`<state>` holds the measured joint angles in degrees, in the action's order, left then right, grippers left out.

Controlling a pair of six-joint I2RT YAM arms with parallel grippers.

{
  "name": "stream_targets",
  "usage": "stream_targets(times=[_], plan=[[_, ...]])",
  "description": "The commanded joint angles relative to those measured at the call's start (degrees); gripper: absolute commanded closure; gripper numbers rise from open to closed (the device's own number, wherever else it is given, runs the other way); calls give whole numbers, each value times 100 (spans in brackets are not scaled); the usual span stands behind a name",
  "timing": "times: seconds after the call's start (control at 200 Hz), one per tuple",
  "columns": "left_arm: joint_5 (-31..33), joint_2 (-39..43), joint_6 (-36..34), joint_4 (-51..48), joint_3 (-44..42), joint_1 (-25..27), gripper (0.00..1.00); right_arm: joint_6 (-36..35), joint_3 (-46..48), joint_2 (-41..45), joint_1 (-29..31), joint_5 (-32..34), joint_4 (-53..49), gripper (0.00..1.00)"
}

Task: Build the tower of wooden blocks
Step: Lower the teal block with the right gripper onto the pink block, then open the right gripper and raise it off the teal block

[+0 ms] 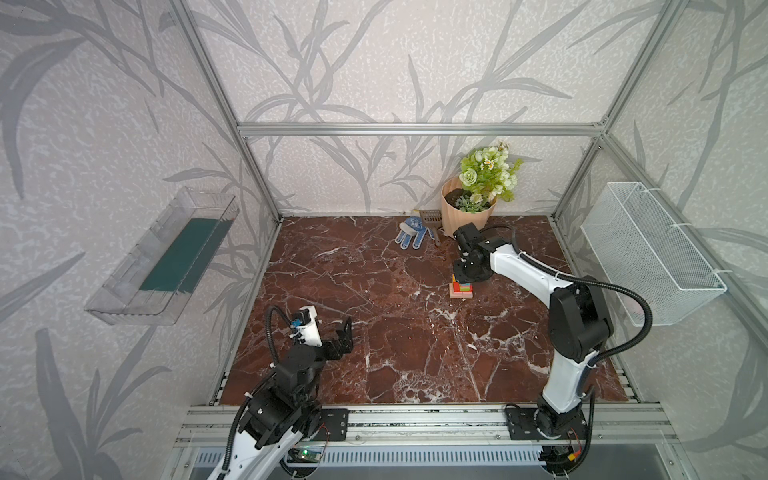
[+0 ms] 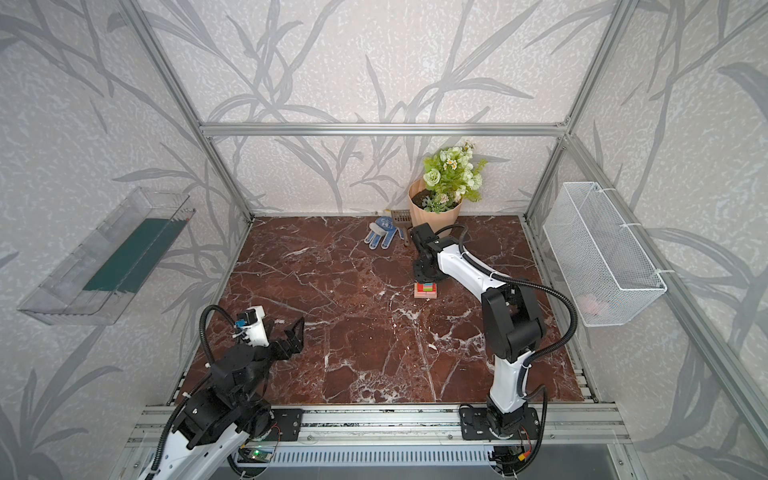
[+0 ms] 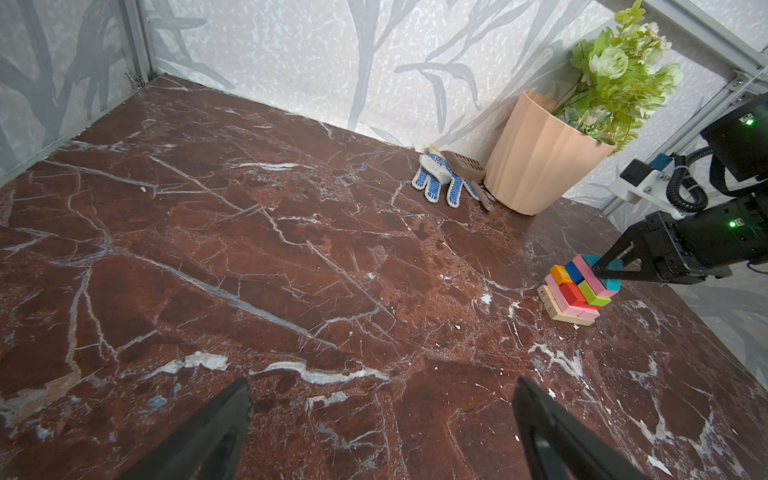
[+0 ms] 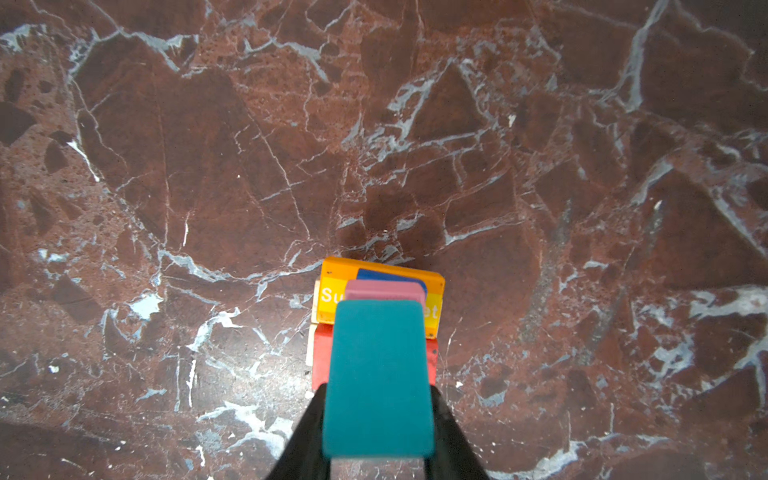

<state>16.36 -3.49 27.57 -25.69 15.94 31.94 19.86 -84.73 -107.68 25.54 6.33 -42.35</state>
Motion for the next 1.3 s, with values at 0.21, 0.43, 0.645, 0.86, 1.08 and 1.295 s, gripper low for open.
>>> stream_targets(times=[0.21,0.43,0.645,0.86,1.08,1.295], plan=[[20,-16,-33,20,17,29,1,-17,-167,-71,1,-34,-191,56],[27,-16,-28,20,17,30,1,-3,-133,40,-2,-42,-219,45],[50,-18,-24,20,15,30,1,35,71,633,18,-13,-294,38],[233,-10,62,-83,64,30,1,140,934,2505,21,222,-3,26],[1712,-44,1004,-1061,465,31,1,225,2565,4895,-15,688,1645,14],[1473,261,-604,884,-128,31,1,-687,5513,6987,-22,-227,5439,0]])
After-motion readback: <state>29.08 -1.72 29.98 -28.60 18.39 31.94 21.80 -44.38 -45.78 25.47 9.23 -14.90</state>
